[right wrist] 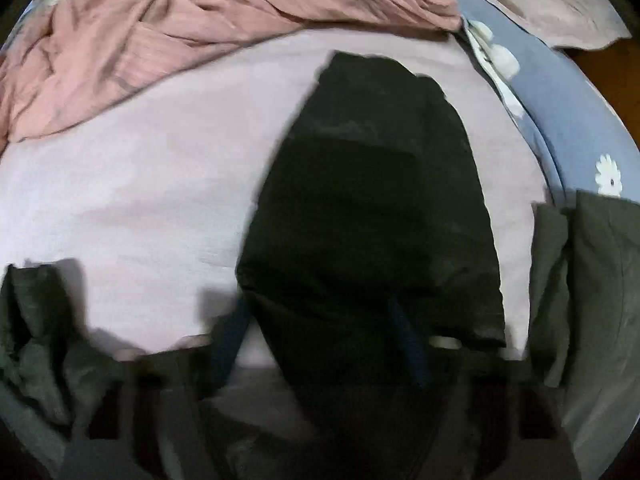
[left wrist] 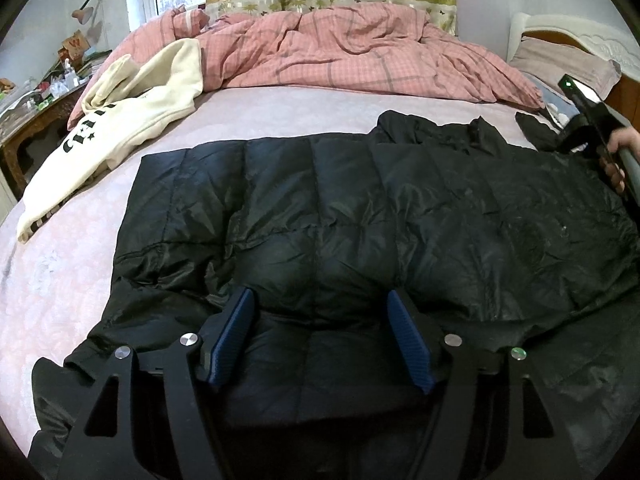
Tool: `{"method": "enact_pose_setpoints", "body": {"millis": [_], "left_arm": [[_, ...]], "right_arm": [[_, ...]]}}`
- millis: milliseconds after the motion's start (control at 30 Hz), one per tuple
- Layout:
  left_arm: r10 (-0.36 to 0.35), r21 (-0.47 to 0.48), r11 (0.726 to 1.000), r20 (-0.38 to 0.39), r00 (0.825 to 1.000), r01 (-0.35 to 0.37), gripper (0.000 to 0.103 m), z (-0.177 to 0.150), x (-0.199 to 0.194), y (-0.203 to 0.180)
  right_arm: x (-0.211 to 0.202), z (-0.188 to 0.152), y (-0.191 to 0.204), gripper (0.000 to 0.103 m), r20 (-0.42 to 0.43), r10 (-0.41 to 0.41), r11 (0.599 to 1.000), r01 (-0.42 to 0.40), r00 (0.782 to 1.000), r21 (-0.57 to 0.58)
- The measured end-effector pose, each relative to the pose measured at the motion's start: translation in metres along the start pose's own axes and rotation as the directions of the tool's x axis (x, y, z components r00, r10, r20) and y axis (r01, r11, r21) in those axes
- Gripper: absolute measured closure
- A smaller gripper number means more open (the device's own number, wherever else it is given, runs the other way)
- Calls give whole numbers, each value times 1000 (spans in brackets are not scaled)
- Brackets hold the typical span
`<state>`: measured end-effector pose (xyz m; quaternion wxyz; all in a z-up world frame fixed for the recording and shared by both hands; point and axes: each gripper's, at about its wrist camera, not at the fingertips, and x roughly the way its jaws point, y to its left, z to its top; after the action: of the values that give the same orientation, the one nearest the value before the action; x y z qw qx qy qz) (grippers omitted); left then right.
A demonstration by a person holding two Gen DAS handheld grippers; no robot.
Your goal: Fold large clothes
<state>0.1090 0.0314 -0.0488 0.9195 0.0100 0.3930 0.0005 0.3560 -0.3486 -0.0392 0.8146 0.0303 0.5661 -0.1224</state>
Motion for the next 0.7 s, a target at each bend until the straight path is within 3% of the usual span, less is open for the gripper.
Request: {"method": "enact_pose_setpoints", "body": {"millis": [67,100,200,300,433,600,700], "left_arm": [[-2,0,1000,0,1000,2,35,0,-1,0],[-3,0,1000,0,1000,3,35,0,-1,0],[2,3,1000,0,1000,-2,35,1,-1,-1],[3,3,1000,0,1000,-3,35,1,-1,-2],[-15,-9,1000,34,999,15,35,4,-13,0],[-46,-17,999,210,977,50,34,10,-64,5],[5,-44,999,321,947,10,25,8,-93,8]], "right_arm": [[-24,-7,-6,94,111,-2,1000,3,994,-13],[-43,-11,-9,95,194,9,1000,-5,981,-18],[-114,-29,-21,95,414,72,997,-49,908,-66],[-194,-53,-25,95,515,167,982,-96,841,-161],[-276,-98,-15,95,575,280,947,-122,769,-297],[-326,-164,16,95,560,382,892,-135,735,-431],[-326,-192,32,95,516,468,859,-232,717,-457]]}}
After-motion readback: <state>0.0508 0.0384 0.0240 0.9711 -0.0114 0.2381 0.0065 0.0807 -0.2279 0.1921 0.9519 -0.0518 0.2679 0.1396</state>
